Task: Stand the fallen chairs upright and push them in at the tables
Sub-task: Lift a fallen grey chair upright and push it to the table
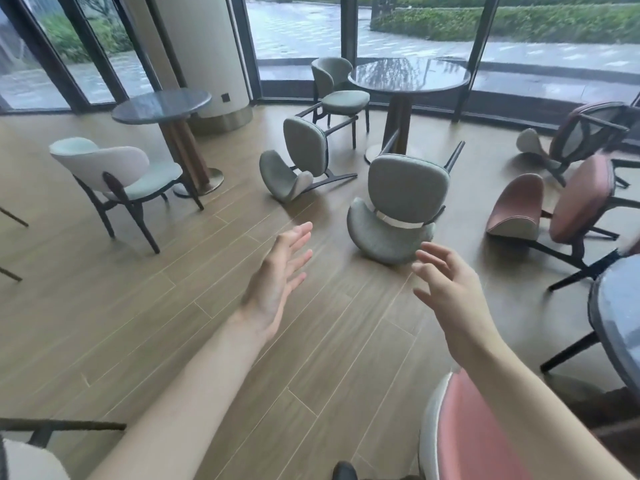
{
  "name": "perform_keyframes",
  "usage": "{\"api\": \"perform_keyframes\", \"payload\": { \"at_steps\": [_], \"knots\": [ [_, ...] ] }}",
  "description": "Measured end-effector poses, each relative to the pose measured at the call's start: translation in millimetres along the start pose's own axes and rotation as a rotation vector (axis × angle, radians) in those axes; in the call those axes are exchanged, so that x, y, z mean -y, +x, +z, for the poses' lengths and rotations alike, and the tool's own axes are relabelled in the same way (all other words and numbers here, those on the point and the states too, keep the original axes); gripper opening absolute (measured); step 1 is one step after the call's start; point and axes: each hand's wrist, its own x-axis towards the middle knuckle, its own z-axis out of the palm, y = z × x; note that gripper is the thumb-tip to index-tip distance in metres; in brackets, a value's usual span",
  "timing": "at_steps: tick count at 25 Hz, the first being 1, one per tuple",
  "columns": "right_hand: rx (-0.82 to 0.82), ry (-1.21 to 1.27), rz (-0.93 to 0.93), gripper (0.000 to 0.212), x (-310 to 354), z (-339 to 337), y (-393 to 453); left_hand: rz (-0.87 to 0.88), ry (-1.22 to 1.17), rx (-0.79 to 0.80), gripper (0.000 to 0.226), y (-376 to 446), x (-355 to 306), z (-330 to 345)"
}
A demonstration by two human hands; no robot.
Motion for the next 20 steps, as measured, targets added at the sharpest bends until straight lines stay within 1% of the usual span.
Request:
{"api": "perform_keyframes", "payload": {
  "at_steps": [5,9,14,16,20],
  "knots": [
    [-0.053,0.004,0.004,0.032,11,-1,101,0.001,0.013,0.013,0.052,100,-19,20],
    [-0.041,0.015,0.012,0.032,16,10,162,0.005,0.018,0.024,0.061,168,-32,33],
    [-0.095,0.027,0.059,0.031,12,19,239,-0.019,-0.004,0.058,0.047,257,-29,45],
    [-0.144,0.046,0.064,0.029,12,26,282,-0.01,0.006,0.092,0.043,303,-28,44],
    [-0.194,0.064,0.04,0.025,25,50,374,-0.026,-0.011,0.08,0.043,407,-38,33]
  ]
}}
